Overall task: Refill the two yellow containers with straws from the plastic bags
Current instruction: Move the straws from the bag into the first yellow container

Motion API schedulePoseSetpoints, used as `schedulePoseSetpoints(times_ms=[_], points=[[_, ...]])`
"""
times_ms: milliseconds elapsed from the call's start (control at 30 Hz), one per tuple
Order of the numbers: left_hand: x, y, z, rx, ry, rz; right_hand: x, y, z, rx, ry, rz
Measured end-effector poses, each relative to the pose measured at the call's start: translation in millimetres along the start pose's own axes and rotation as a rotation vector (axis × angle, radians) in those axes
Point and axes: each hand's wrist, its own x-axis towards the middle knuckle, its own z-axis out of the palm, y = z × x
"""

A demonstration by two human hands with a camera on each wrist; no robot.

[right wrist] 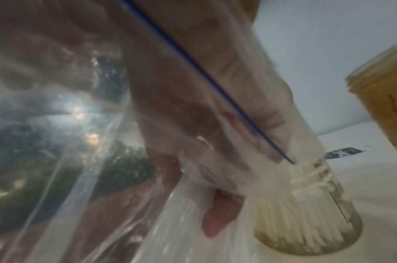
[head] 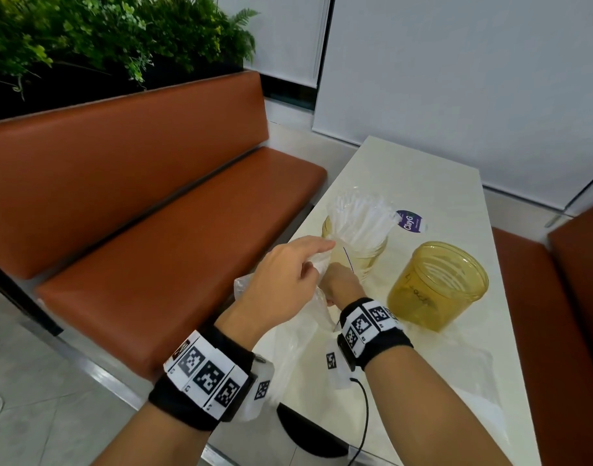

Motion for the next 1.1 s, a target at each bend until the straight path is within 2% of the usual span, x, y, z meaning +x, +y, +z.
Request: schedulePoseSetpoints(times_ms=[100,333,533,667,767,933,1000,1100], points=[[2.6,-3.2,-4.0,-0.002,0.060,-0.068,0.3,2.3,1.1,0.142,-0.016,-0.060],[10.6,-27.0,-12.1,-0.103,0.135,-0.248,-5.7,12.0,-0.4,0.464,0.078,-0.477],[12.2,-38.1,-9.0,-0.145,0.137,-0.242,-21.7,5.6,-20.8,0.559,0.190,-0.719],[12.1,-41.6,-8.0,-0.182,0.143,-0.238,-33.3,-5.2,-51.0,0.533,0.331,-0.775],[11.9,-44.5,-8.7,-0.181,0.147,-0.261,-44.1,-12.0,-88.9,0.604,0.459,-0.810],[10.6,-43.6,-11.0,-0.198,0.150,-0.288,-53.4,-10.0,-164.2,0.764,0.758,-0.868],[10.8,-43.9,-10.2,-0.207,0.153,-0.307,-48.1,-4.5,-185.7,0.730,0.895,-0.861],[12.3,-43.3,-11.2,-0.193,0.138,-0.313,-18.3,5.0,-195.0,0.616,0.936,-0.755]])
